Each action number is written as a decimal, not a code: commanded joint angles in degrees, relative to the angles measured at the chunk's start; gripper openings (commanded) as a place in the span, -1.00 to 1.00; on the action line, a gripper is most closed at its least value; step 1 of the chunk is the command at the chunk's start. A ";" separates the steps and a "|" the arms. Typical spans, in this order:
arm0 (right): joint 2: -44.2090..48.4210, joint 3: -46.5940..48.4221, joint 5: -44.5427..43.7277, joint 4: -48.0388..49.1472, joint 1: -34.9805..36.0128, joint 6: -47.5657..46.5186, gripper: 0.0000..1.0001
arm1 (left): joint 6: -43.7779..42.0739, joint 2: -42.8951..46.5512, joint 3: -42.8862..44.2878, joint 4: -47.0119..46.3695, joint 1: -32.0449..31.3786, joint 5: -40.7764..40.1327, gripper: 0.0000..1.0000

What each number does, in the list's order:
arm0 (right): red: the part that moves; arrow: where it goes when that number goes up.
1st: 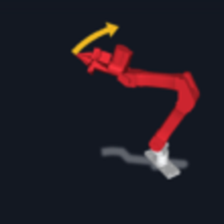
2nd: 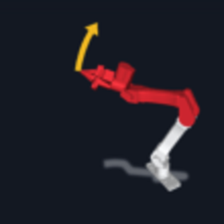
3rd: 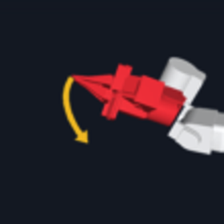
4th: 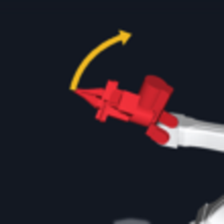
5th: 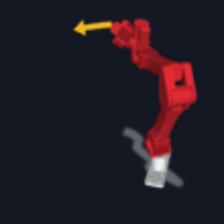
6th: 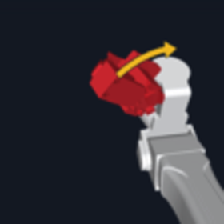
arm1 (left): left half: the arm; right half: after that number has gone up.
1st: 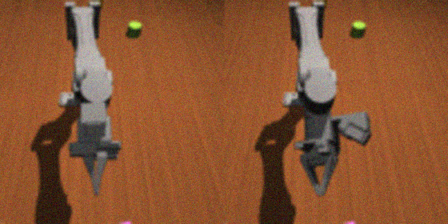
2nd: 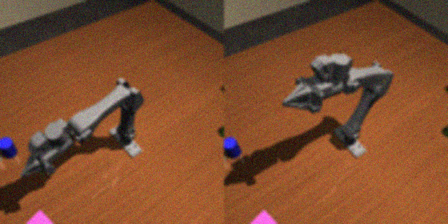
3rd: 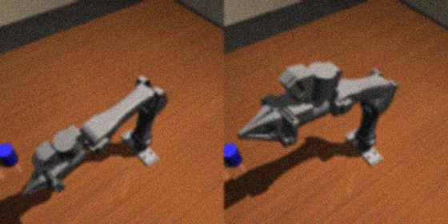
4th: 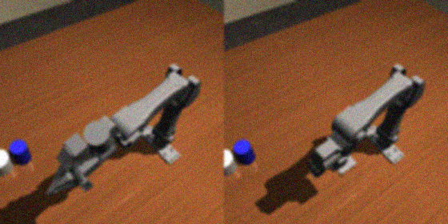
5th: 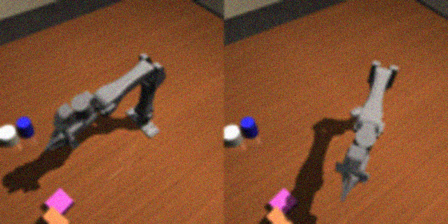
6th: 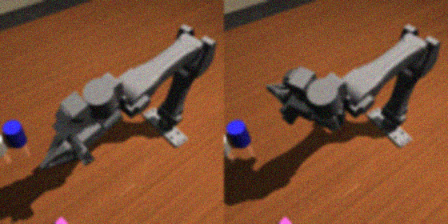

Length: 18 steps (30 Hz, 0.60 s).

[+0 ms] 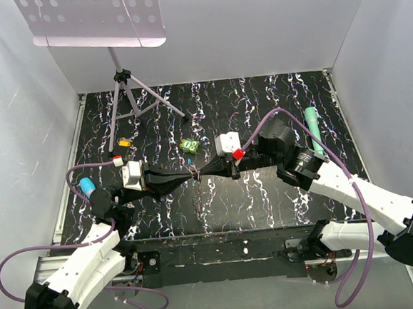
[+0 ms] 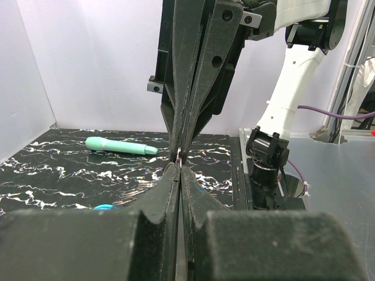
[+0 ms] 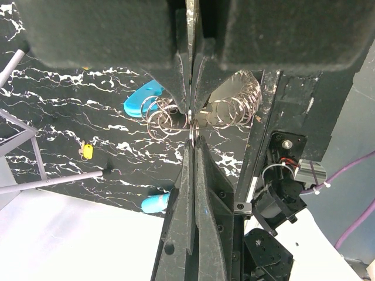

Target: Put the keys on the keyring

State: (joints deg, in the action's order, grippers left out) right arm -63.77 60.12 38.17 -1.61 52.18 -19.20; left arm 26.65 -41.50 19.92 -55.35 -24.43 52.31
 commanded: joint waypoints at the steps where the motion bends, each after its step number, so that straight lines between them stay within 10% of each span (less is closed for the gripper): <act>1: 0.13 1.14 1.03 2.75 -0.15 0.75 -0.97 | -0.11 0.36 -0.24 -2.13 0.52 -1.16 -1.00; 18: 0.66 0.88 1.55 1.69 -0.33 0.92 -0.97 | -0.81 0.89 -0.24 -1.16 1.13 -1.43 -1.00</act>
State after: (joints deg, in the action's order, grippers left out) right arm -63.77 60.12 38.83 -1.54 52.12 -19.11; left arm 26.22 -41.43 19.33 -55.27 -23.73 52.27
